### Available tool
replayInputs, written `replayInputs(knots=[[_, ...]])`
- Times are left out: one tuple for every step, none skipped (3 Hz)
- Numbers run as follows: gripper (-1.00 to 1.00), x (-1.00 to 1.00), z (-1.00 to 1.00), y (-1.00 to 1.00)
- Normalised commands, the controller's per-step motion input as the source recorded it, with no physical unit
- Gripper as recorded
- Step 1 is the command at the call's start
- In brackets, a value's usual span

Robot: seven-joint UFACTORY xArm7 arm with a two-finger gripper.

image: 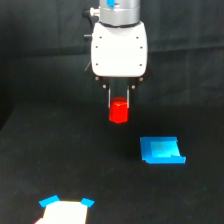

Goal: Pick up the red object from the table

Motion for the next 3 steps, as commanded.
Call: replayInputs(knots=[[-0.91, 0.14, 0.22, -0.51], [-0.7, 0.94, 0.72, -0.41], [-0.94, 0.15, -0.32, -0.17]])
